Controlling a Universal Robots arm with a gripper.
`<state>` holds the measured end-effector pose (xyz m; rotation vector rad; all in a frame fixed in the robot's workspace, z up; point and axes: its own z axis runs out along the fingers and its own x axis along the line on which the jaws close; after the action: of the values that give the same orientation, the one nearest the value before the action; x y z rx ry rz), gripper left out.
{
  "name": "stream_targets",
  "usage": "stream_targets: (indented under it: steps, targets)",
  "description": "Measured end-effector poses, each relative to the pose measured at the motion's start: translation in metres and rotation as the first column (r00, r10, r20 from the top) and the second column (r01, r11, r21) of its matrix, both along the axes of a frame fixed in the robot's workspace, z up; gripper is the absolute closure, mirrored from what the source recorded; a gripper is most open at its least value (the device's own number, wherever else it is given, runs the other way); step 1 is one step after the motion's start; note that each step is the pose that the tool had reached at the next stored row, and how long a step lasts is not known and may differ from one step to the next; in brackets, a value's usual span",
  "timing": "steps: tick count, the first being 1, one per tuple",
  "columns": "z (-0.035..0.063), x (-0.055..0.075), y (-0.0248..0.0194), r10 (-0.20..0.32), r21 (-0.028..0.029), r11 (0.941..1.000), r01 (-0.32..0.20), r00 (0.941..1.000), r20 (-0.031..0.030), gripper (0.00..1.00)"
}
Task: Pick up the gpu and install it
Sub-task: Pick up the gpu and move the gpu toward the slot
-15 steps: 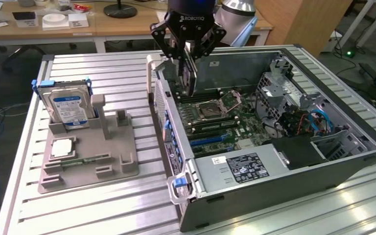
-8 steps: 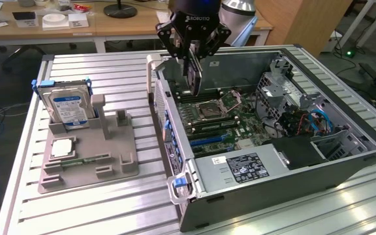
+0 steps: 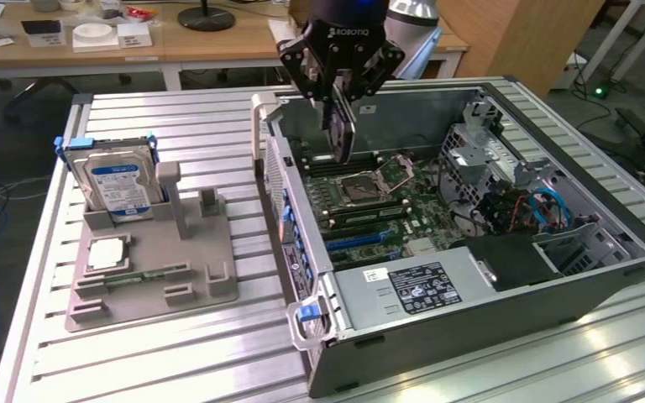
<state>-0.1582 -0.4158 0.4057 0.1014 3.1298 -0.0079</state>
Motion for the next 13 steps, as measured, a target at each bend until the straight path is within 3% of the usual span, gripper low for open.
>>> stream_targets:
  steps: [13]
  targets:
    - [-0.0004, 0.016, 0.0, 0.0, 0.0, 1.0, 0.0, 1.0, 0.0001, 0.72]
